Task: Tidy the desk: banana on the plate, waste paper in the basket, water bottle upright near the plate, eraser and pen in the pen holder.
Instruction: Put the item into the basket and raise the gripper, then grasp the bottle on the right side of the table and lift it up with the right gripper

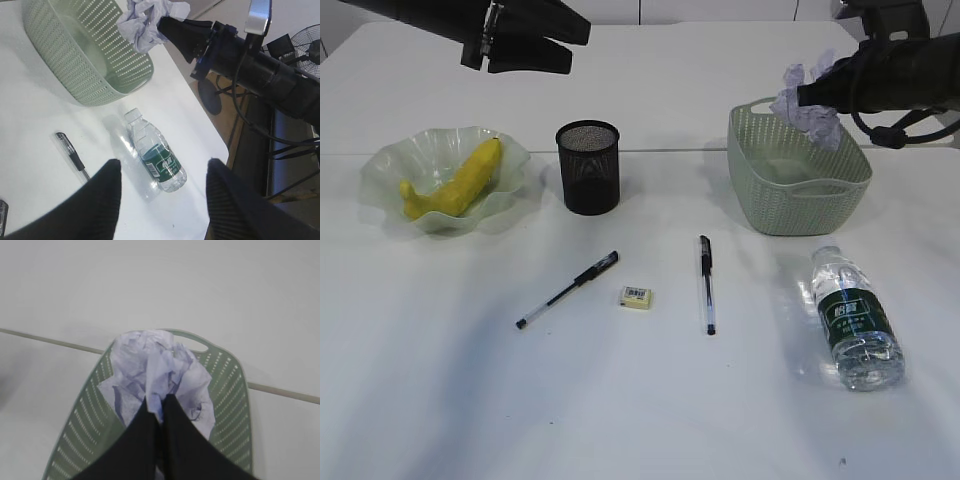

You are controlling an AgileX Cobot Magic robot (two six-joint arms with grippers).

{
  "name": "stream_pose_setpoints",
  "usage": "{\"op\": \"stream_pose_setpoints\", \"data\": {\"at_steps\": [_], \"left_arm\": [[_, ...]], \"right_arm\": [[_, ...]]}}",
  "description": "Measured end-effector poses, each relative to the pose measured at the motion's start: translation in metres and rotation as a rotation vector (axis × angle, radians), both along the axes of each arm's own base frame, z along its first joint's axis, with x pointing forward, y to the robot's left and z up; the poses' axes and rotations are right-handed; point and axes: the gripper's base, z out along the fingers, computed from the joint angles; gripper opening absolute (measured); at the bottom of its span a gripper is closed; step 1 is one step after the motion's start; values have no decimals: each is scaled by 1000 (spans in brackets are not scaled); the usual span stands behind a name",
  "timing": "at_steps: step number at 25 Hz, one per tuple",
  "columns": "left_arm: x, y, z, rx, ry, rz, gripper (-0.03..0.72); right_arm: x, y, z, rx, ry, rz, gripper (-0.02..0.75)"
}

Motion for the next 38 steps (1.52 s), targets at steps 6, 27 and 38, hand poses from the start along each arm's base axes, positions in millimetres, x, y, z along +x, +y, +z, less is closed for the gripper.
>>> {"op": "stream_pose_setpoints", "data": {"at_steps": [6,27,38], "left_arm": [[0,0,0,0,0,0,381],[0,0,0,4,-1,0,381],[10,12,-2,249,-155,138,381]], "right_arm": [[7,0,-11,-33,15,9,-13],[9,-1,-13,-47,18,1,280],[9,-5,-14,-37,33,-53,280]]}}
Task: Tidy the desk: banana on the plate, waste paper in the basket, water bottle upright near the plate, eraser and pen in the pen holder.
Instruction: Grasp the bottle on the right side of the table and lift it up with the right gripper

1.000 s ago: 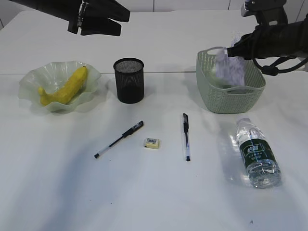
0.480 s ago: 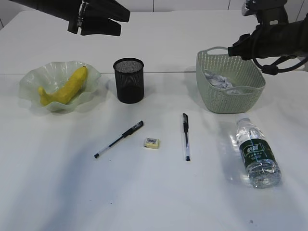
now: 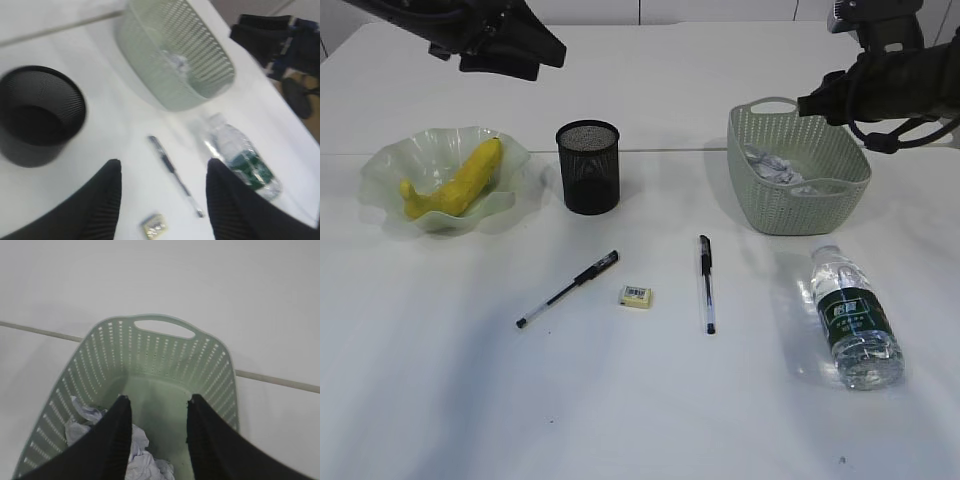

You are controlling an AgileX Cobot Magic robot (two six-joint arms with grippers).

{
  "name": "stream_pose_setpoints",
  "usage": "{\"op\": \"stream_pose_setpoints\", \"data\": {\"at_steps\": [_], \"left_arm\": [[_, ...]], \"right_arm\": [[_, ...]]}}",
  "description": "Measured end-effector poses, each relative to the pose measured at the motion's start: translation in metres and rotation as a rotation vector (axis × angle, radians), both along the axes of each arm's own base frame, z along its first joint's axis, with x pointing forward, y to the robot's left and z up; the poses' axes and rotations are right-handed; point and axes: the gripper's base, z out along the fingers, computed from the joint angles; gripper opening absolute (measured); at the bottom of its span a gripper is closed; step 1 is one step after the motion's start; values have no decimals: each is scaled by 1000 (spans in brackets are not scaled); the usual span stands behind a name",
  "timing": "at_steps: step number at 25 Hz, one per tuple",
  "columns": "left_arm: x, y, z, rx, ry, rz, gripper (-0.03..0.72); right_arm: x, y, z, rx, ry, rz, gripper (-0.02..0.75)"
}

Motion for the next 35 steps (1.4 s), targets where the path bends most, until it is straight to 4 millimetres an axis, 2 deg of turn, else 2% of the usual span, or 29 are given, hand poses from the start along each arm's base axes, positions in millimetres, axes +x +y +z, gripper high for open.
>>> {"op": "stream_pose_setpoints", "data": {"at_steps": [6,11,14,19,22,27,29,33,35], "left_arm": [[-1,17,21,237,-163,136,381],[0,30,16,393,-157,188,381],[-1,32,17,421,-163,195,381],[-7,34,30,423,-185,199,381],[-12,34,37,422,-194,197,381],[-18,35,45,424,-193,187,380],[-20,35,44,427,-182,178,381],[-22,35,43,434,-160,162,381],[-22,35,42,437,-154,158,381]], "right_arm": [[-14,-3,-8,26,49,-40,281],[-34,-4,-27,70,131,-75,281],[-48,-4,-35,95,173,-93,281],[-66,-5,-44,98,217,-101,281],[-74,-6,-41,99,220,-102,280],[-83,-5,-23,128,177,-94,283],[-84,-5,-17,153,163,-104,314],[-88,-5,-10,205,152,-132,472],[-93,-4,-12,216,163,-138,522]]}}
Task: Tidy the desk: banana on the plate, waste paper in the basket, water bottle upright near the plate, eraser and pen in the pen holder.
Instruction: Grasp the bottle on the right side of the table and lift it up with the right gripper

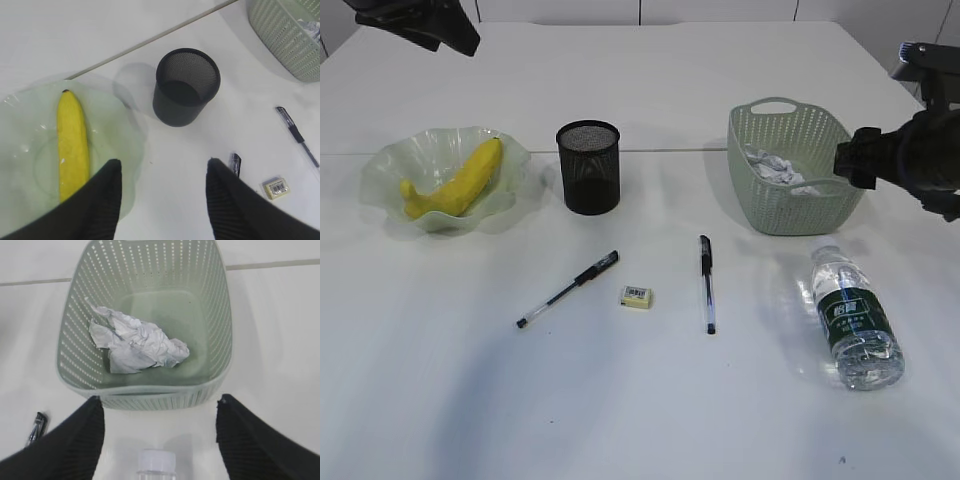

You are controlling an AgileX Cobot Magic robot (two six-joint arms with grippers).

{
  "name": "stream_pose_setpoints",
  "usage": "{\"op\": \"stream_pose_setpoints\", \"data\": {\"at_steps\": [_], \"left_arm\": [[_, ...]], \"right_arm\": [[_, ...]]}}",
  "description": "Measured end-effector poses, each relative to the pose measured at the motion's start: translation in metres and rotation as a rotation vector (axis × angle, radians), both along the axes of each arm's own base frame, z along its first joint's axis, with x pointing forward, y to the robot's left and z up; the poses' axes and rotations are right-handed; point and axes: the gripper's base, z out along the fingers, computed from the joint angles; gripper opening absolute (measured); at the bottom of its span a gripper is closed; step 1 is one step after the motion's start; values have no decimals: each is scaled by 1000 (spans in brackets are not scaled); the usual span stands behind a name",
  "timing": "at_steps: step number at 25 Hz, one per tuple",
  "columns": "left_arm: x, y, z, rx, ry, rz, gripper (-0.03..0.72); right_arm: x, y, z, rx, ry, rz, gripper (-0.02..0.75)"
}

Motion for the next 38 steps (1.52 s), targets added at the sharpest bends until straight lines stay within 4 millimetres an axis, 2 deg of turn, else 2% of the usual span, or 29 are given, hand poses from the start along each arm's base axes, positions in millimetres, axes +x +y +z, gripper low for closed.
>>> {"op": "stream_pose_setpoints", "data": {"at_steps": [5,14,18,25,32,38], "left_arm": [[-1,0,-1,0,17,-5,380],[-3,-1,-2,-4,41,-15,380],[-4,-1,-2,-4,49,-18,380],[-6,-2,-4,-6,76,-29,380],[-8,-2,-5,-9,101,-33,380],[-9,-2,-5,-7,118,-39,381]], "right_arm": [[-18,-1,-8,6,37,-3,546],[-53,2,-6,60,44,27,546],[-65,2,-9,28,53,57,543],[-68,0,-13,-97,62,128,540],[-69,0,-14,-111,67,137,540],[-79,-1,-27,-96,116,127,539]]}}
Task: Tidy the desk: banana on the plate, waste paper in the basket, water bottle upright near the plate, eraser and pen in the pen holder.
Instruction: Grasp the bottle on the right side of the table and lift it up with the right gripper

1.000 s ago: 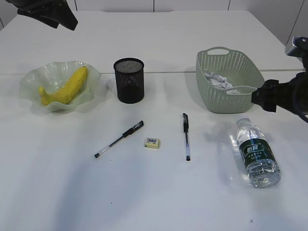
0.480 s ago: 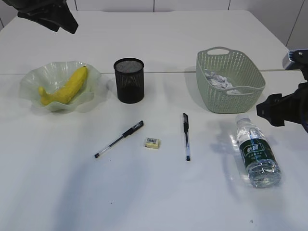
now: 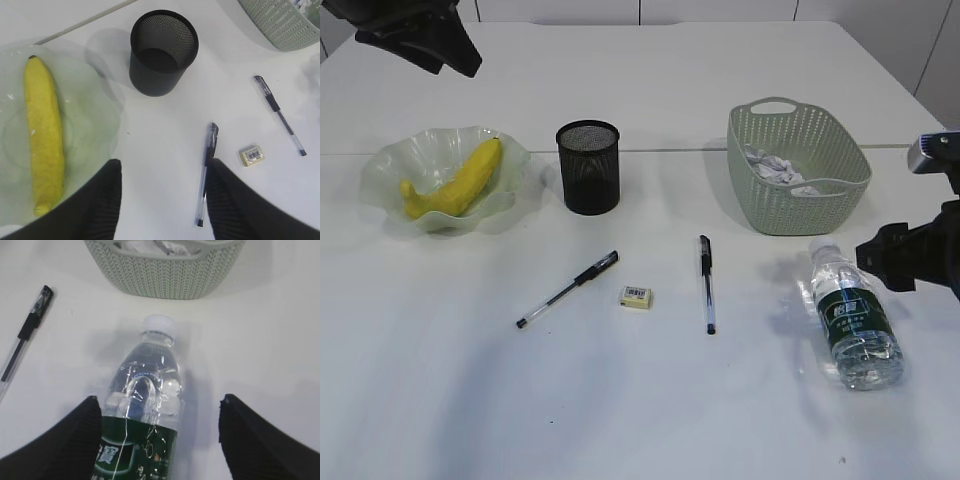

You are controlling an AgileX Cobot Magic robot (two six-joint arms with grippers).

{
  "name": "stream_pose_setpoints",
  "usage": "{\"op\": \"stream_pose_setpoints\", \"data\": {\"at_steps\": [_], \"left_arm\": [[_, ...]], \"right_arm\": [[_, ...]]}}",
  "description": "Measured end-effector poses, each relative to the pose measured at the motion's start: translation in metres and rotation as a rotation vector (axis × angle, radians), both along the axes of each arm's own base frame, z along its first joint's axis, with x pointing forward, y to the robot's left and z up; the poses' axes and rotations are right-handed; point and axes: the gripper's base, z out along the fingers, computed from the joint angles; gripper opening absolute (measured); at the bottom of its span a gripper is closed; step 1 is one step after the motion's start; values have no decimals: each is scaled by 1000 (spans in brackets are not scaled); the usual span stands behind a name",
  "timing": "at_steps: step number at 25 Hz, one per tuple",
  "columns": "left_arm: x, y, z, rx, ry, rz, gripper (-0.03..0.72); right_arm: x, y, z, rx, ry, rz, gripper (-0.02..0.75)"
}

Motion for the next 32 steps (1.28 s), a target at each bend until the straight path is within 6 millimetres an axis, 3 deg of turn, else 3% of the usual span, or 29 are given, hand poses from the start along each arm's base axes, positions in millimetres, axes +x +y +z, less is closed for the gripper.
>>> {"op": "stream_pose_setpoints", "data": {"at_steps": [17,24,32], "left_arm": [[-2,0,-1,2,19,-6,380],[-3,-1,-1,-2,35,-13,380],[-4,-1,-2,-1,51,-17,377]], "right_arm": [[-5,6,-4,48,21,48,538],[10,7,-14,49,54,48,538],[30,5,-12,12,34,41,537]]}}
